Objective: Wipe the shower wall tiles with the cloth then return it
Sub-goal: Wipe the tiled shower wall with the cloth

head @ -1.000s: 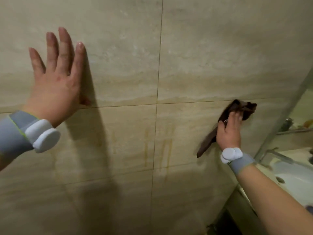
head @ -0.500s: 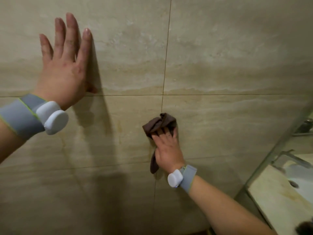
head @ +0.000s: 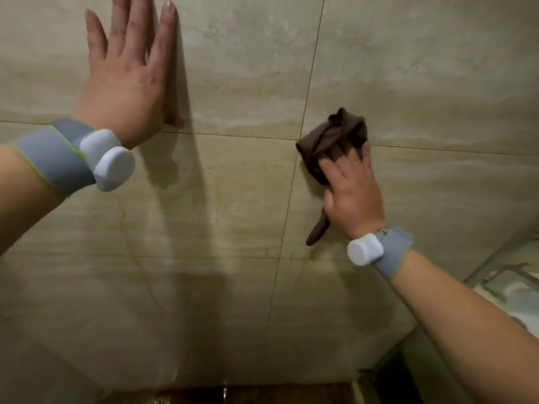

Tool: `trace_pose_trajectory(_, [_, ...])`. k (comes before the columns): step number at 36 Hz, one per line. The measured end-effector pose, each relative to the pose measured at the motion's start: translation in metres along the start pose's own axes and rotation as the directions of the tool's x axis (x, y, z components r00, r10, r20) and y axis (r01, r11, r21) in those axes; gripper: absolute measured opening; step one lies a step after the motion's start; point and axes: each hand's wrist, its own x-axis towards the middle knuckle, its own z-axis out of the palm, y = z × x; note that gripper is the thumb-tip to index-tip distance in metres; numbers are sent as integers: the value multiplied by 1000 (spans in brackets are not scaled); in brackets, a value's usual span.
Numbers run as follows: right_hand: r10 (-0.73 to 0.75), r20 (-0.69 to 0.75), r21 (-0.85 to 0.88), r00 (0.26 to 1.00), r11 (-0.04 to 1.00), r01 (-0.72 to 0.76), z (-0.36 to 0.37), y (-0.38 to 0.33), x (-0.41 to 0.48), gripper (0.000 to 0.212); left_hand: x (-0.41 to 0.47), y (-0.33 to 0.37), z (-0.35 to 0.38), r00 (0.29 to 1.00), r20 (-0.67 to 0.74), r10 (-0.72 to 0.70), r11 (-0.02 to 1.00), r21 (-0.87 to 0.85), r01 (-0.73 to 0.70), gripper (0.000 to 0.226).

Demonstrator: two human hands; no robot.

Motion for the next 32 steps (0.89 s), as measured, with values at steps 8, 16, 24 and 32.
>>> trace_pose_trajectory(8, [-210, 168, 13, 963, 977, 211, 42, -10, -44, 64, 1, 0, 0, 999, -12, -31, 999, 38, 32, 136])
trace_pose_trajectory(16, [-366, 666, 91, 650, 905, 416, 120, -23, -157, 49, -6, 9, 4, 999, 2, 43, 999, 14, -43, 114])
trace_pose_trajectory(24, [-399, 849, 113, 346, 777, 620, 161, -39, -208, 60, -57, 60, 57, 884, 150, 442, 896, -24, -444, 87])
trace_pose_trajectory(32, [-423, 674, 93, 606, 862, 499, 138, -69, -164, 55, -54, 56, 58, 894, 127, 431, 903, -61, -426, 81])
